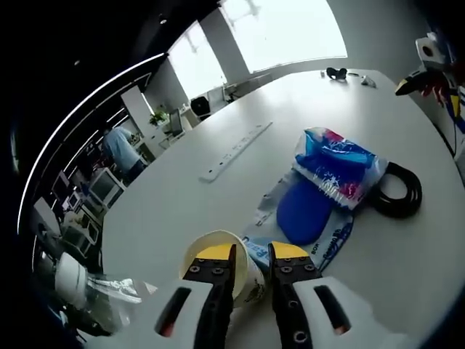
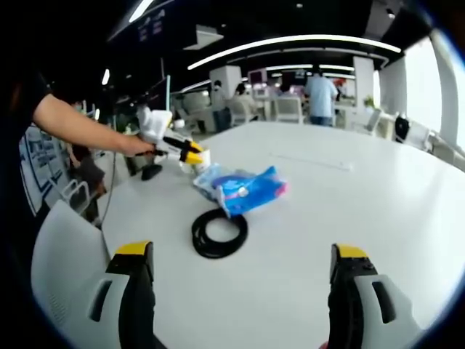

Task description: Arrange the tabletop items into an orderly group along one side of the table until the central work area is clear of visible clutter.

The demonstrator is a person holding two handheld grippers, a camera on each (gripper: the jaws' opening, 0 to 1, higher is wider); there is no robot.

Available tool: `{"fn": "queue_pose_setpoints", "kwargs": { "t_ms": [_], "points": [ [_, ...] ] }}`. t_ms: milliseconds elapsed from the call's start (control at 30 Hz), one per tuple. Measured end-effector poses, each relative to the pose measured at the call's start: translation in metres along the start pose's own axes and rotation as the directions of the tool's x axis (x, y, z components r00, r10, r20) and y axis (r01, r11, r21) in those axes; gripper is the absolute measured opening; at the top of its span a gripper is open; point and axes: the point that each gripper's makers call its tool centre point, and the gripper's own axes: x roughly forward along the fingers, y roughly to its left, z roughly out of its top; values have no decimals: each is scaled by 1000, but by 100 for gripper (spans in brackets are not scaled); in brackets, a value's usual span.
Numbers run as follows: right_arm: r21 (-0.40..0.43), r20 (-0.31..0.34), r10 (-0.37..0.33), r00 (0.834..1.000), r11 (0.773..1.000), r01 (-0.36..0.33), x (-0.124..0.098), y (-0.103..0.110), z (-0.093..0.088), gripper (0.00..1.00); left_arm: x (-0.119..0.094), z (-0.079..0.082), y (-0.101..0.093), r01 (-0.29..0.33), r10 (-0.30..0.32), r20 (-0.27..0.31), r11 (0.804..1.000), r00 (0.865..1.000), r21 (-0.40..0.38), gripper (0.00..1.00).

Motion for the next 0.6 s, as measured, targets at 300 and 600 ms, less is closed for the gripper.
{"fn": "queue_pose_setpoints", "kwargs": {
  "t_ms": [300,600],
  "points": [
    [-5,19,12,1000,1000,-12,3,3,9,99,-2,0,5,-10,10,8,1000,1000,-12,34],
    [-23,22,24,999,999,-24,7,6,14,95,-9,17,6,-24,24,38,1000,999,-14,43]
  ]
}}
